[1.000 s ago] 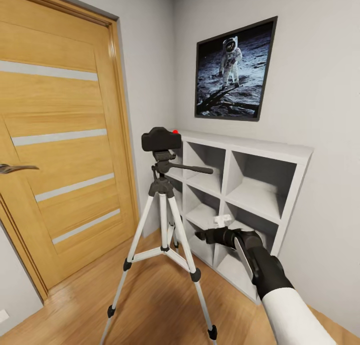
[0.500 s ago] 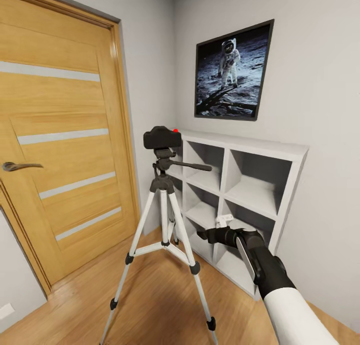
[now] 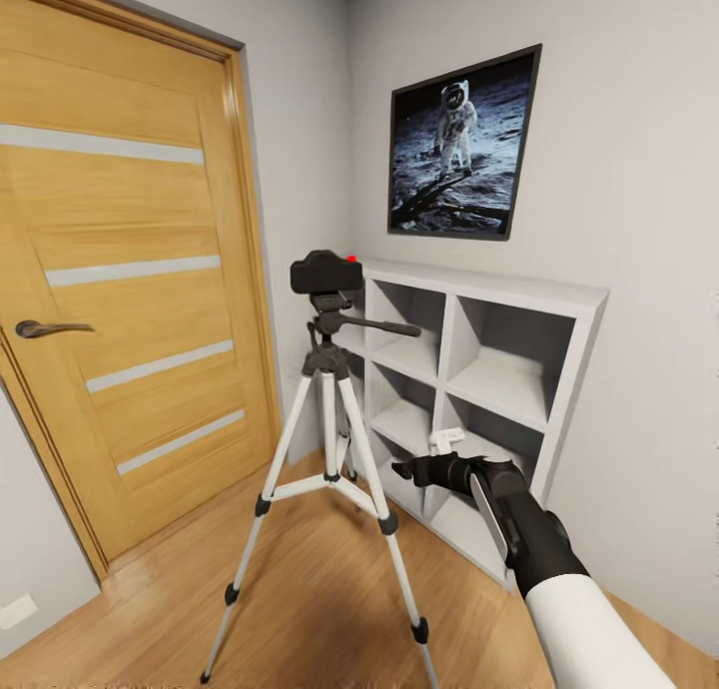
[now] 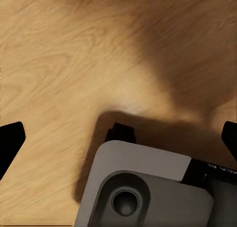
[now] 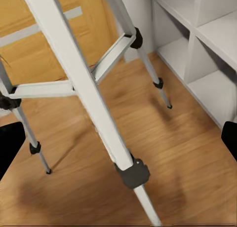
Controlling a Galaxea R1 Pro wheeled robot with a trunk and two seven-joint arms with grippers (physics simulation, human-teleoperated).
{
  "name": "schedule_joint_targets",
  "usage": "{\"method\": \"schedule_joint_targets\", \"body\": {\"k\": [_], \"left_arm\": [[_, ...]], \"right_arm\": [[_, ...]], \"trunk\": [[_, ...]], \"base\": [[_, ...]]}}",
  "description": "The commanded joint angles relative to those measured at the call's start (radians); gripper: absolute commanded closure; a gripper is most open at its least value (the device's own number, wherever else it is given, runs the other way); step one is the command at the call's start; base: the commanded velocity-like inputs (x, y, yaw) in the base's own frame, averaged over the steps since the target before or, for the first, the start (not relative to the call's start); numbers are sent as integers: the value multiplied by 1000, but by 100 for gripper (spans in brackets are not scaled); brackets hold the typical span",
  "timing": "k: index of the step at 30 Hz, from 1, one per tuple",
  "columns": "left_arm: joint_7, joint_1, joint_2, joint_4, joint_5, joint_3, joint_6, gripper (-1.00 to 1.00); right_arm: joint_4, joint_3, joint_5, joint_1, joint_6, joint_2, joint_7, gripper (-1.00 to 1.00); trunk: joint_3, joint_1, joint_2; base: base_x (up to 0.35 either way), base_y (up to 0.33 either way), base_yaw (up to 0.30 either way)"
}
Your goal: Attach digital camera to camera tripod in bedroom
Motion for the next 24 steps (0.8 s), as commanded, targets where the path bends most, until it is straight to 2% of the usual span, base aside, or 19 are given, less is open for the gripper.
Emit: {"method": "schedule_joint_targets", "body": {"k": [1,6,12,15,16,17,20,21,22,23,24], "left_arm": [[-4,-1,0,0,11,-8,2,-100],[-4,-1,0,0,11,-8,1,-100],[-4,-1,1,0,11,-8,1,-100],[-4,-1,2,0,11,-8,1,-100],[-4,-1,3,0,11,-8,1,-100],[-4,-1,3,0,11,-8,1,-100],[-4,-1,2,0,11,-8,1,-100],[-4,-1,1,0,11,-8,1,-100],[-5,-1,0,-1,10,-9,1,-100],[-5,-1,-3,-1,10,-9,1,-100],[-5,-1,-4,-1,10,-9,1,-100]], "right_arm": [[-1,-1,7,-1,4,0,4,-100],[-1,-3,7,-1,4,0,0,-100],[8,-11,2,-1,5,-5,-4,-100],[27,-25,0,-1,8,-27,-10,-100],[135,-80,-3,-1,4,-96,-32,-100],[205,-111,-5,-1,-2,-125,-39,-100],[359,-173,-3,-1,-51,-176,-48,-100],[436,-193,-2,-1,-97,-200,-51,-100],[595,-215,1,-1,-204,-244,-58,-100],[708,-220,4,-1,-272,-260,-71,-100],[768,-222,7,-1,-309,-267,-80,-100]], "trunk": [[-1,-1,-1],[-1,-1,-1],[-1,-1,-1],[-1,-1,-1],[-1,-1,-1],[-1,-1,-1],[-1,-1,-1],[-1,-1,-1],[-1,-1,-1],[-1,-1,-1],[-1,-1,-1]], "base": [[-264,67,0],[-177,81,0],[-19,10,0],[-3,2,0],[0,0,0],[0,0,0],[0,0,0],[0,0,0],[0,0,0],[0,0,0],[0,0,0]]}}
